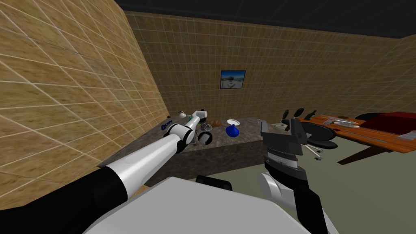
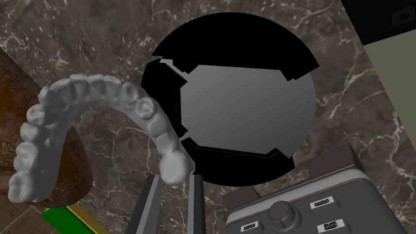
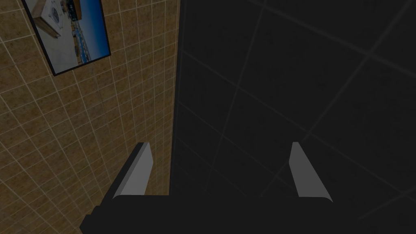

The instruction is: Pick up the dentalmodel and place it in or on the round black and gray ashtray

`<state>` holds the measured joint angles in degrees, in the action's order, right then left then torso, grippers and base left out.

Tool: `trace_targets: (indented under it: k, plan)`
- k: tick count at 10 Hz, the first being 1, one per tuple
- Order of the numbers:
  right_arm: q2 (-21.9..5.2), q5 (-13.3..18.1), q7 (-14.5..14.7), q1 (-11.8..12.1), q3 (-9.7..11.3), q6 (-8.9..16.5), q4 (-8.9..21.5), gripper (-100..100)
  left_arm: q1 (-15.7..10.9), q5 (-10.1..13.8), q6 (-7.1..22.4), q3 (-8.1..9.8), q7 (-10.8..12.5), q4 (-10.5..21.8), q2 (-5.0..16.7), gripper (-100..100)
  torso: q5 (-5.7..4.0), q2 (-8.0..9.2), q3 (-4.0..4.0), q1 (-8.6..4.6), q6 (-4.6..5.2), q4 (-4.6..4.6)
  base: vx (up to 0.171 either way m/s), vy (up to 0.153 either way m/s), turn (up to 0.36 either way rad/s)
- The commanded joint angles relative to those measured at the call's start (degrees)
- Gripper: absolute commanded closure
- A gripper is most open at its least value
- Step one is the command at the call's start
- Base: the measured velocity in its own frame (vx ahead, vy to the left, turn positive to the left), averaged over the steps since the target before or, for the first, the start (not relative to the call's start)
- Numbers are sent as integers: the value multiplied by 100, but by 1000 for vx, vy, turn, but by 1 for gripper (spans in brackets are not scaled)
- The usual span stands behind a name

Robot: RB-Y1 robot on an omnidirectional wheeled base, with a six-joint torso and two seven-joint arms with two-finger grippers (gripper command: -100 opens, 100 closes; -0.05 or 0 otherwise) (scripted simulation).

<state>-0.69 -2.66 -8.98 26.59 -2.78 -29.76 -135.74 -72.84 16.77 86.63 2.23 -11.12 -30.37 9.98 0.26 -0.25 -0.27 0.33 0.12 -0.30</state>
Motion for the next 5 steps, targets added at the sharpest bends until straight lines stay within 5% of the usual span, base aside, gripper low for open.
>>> trace_targets:
  k: [1, 4, 5]
  plan:
    - [0, 0, 0, 0, 0, 0, 0, 0, -7, 24, 3, -28, -223, 49, -34, 100, 0, 0, 0, 0, 0, 0, 25, 50, -98]
    - [0, 0, 0, 0, 0, 0, 0, 0, -26, 43, -35, -65, -483, 173, -77, 100, -1, 6, 3, -7, 1, 0, 0, 30, -72]
    - [0, 0, 0, 0, 0, 0, 0, 0, -1, 37, 17, -58, -404, 76, -67, 100, -2, 13, 6, -11, 1, 1, -7, 9, -16]
